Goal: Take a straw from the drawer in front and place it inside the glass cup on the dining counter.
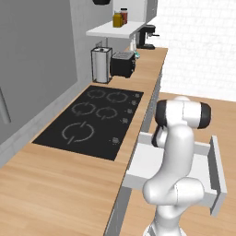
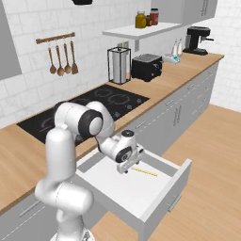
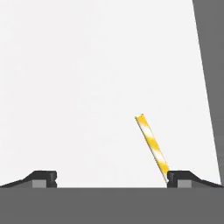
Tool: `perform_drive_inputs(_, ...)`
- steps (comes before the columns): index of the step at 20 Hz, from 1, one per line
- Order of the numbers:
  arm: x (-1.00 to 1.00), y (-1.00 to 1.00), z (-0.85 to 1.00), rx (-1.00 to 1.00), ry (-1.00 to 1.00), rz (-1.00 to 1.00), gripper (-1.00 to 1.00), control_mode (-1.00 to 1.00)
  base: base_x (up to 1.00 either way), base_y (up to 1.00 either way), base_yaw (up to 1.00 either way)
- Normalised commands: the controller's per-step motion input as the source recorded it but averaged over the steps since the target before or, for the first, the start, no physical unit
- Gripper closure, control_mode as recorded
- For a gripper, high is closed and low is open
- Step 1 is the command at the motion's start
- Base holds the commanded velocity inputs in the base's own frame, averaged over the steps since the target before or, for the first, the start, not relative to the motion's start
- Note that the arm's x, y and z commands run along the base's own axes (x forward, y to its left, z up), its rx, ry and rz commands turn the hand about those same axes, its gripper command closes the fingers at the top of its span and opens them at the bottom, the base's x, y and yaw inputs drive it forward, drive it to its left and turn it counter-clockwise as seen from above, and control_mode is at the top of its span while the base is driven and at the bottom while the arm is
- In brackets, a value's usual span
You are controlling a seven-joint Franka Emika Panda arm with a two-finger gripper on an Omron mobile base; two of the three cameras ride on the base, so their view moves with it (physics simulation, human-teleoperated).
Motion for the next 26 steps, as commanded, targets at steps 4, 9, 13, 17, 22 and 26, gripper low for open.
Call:
perform_drive_inputs(4,0.24,-0.21,-0.13,0.0,0.02,0.04,-1.0,-1.0,0.0,0.0,0.0)
perform_drive_inputs(9,0.09,-0.19,-0.21,0.0,0.01,0.05,-1.0,-1.0,0.0,0.0,0.0)
perform_drive_inputs(13,0.03,-0.14,-0.29,0.0,0.0,0.06,-1.0,-1.0,0.0,0.0,0.0)
perform_drive_inputs(17,0.07,-0.1,-0.31,0.0,0.0,0.05,-1.0,-1.0,0.0,0.0,0.0)
perform_drive_inputs(22,0.1,-0.06,-0.31,0.0,0.0,0.05,-1.0,-1.0,0.0,0.0,0.0)
perform_drive_inputs(26,0.11,-0.01,-0.32,0.0,0.0,0.05,-1.0,-1.0,0.0,0.0,0.0)
